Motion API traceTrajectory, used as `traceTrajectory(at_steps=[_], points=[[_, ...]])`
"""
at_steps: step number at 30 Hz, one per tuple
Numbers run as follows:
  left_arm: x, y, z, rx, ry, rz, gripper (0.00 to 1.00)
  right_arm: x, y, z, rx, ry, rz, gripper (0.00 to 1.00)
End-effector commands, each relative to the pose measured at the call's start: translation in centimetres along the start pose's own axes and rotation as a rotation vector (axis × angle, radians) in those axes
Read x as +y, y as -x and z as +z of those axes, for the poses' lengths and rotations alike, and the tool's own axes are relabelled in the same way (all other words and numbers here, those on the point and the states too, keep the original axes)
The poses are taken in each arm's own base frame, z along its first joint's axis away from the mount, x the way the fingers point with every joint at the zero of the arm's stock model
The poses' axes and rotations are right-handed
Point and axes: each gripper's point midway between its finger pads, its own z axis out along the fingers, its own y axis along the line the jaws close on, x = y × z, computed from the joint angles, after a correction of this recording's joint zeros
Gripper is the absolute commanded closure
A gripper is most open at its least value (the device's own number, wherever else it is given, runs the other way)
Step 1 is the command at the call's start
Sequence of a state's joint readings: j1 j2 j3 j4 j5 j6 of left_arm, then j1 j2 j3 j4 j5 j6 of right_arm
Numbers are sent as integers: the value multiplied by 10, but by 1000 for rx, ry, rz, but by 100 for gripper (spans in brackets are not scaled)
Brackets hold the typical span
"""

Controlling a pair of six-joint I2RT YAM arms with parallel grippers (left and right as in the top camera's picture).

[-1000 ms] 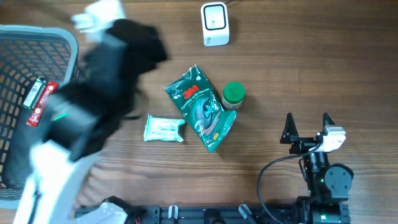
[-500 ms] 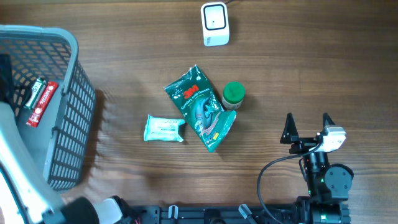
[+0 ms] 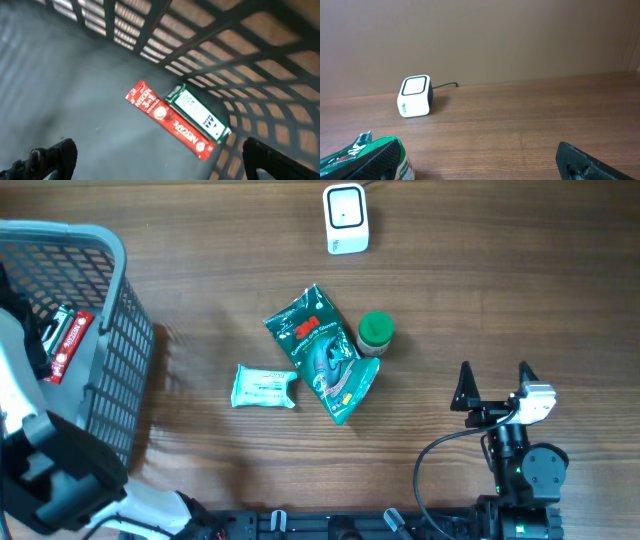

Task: Scan the item barcode
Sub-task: 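Reach the left gripper into the basket and grasp the green-white tube box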

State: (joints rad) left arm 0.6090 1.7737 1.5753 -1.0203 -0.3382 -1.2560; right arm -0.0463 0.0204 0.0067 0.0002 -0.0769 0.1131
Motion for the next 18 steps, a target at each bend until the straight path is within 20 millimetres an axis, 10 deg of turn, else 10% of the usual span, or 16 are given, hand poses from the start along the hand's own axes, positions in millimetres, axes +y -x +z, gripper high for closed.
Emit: traceTrajectory(at_steps=[1,18], points=[[7,-12,36,9,86,-159,0,-1,1,0,-8,-9,18,0],[-5,-36,87,31,108,-552,0,-1,1,0,-8,-9,18,0]])
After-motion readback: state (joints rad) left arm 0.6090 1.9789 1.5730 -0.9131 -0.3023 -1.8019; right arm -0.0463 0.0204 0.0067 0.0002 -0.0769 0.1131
